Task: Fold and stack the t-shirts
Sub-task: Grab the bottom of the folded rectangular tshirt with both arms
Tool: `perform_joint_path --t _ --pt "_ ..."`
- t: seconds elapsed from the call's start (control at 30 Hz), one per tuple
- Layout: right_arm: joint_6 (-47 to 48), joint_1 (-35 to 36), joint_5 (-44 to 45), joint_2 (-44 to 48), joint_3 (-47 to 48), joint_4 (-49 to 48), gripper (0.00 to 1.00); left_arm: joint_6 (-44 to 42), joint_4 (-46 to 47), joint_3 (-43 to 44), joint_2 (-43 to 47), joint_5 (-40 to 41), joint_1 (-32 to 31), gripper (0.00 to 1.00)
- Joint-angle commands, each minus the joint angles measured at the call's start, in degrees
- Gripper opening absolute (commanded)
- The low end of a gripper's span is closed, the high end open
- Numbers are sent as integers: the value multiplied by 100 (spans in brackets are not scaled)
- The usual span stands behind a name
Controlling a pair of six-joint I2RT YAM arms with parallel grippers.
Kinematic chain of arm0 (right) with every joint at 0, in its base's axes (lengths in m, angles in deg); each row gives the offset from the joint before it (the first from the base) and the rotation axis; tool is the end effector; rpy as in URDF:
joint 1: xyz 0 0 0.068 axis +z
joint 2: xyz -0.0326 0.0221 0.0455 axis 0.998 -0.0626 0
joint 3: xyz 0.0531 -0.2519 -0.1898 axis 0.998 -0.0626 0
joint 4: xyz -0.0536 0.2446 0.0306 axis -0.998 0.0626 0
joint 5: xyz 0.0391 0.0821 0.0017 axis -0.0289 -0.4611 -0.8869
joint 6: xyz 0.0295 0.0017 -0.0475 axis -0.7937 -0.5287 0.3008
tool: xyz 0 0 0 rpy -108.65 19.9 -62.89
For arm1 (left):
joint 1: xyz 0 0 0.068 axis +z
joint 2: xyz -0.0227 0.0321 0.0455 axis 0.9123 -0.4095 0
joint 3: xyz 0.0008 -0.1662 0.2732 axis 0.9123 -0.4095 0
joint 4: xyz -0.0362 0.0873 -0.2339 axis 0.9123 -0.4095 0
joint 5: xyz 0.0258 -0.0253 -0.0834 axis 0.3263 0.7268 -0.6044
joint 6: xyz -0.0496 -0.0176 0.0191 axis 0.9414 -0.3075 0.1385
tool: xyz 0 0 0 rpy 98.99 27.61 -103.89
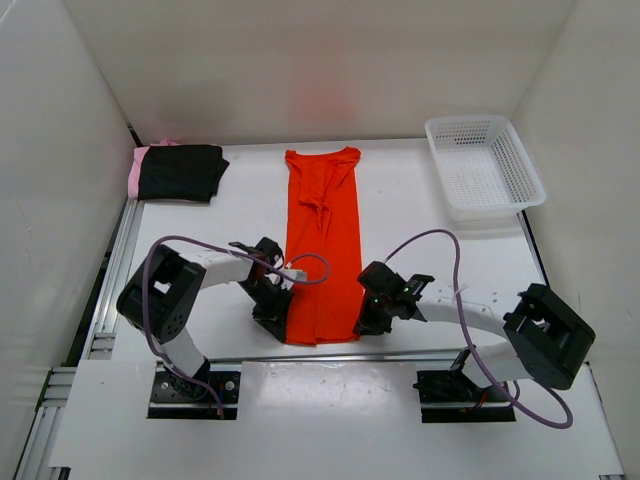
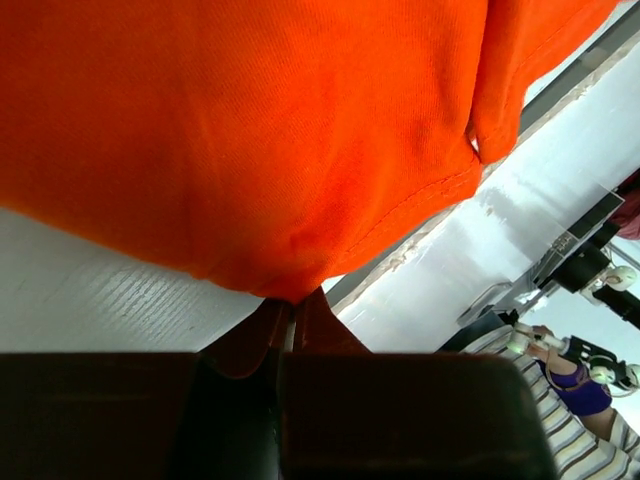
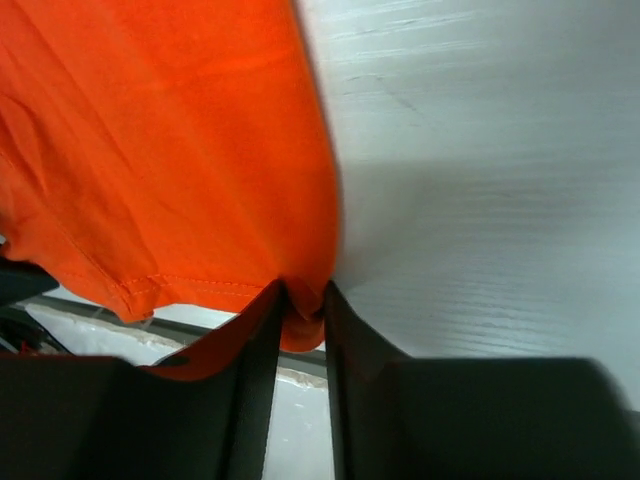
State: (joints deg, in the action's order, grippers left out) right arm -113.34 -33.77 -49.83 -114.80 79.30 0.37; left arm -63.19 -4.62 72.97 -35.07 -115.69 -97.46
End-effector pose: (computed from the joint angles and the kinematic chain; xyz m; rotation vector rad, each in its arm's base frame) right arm 0.1308 0.1719 0.2027 0.3249 2.8343 0.5852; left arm 0.1931 -0.1455 0.1742 -0.6737 -2.6964 0.8281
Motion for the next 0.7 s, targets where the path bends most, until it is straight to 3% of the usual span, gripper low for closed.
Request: perform_joint_path --t 0.0,0.03,0.13,0.43,0.67 --pt "70 27 -113 -180 35 -87 19 -233 519 -26 117 706 -18 10" --pt "70 27 -166 -180 105 -87 10 -233 519 -86 274 705 -18 10" --pt "175 27 -219 -111 280 -35 0 -233 449 -87 617 600 -18 10" --pt "824 -219 18 584 1369 1362 0 -233 -693 755 1304 836 -18 10" --pt "2327 -1359 -253 -546 3291 2101 0 -233 -1335 2495 462 1363 52 10"
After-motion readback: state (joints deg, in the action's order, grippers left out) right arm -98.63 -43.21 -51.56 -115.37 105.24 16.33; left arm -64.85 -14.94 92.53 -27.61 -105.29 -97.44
